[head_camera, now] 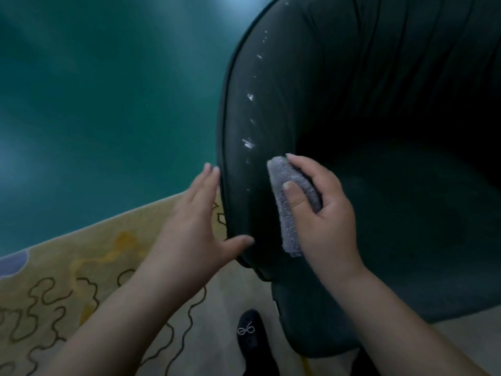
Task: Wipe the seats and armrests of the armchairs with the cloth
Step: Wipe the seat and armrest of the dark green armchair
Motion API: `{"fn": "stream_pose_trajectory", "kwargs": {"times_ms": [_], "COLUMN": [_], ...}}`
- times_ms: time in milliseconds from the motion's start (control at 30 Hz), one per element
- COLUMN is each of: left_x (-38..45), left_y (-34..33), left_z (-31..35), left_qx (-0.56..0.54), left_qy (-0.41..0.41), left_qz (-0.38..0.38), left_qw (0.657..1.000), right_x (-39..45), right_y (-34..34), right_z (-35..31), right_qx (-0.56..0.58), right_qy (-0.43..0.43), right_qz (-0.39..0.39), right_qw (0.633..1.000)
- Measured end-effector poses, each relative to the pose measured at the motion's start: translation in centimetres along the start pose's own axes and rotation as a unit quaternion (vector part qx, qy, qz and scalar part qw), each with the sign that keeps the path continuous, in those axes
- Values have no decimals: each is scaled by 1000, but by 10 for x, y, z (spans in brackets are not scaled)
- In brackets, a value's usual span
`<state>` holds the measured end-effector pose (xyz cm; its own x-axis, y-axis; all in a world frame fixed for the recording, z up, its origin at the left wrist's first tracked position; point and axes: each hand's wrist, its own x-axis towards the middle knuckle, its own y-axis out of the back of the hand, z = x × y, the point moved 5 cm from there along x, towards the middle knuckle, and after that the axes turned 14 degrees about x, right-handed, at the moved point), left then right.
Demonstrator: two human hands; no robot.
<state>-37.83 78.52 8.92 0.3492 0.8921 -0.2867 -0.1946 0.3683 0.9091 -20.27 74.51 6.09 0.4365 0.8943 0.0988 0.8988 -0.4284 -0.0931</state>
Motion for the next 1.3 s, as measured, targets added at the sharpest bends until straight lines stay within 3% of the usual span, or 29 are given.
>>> {"fn": "stream_pose_trajectory", "kwargs": {"times_ms": [133,367,500,700,867,1067,1233,1300], "left_x": [9,13,22,39,48,51,58,64], "left_y": [-9,-10,-7,1,1,10,12,13], "left_z": [-11,-15,-13,-12,-9,-3,-1,-4], "left_qx": [-58,-105,-123,-112,-94,-76,-62,-60], "left_qy": [-37,-47,-43,-40,-27,0,-8,-2], "left_qz": [-24,-17,-4,-1,2,1,22,24], "left_qw": [997,993,991,993,995,997,998,998], "right_x": [-6,5,14,28,61,64,88,86], "right_y": [-48,-14,-43,-15,-49,-12,-58,-40], "right_z": [-1,21,16,24,13,22,7,20], "right_qx": [-127,-120,-125,-86,-117,-62,-126,-113], "right_qy": [108,18,78,40,68,-20,86,53], "right_qz": [-108,48,-20,75,-57,30,-97,-61], "right_qw": [980,991,989,993,989,997,984,990]}}
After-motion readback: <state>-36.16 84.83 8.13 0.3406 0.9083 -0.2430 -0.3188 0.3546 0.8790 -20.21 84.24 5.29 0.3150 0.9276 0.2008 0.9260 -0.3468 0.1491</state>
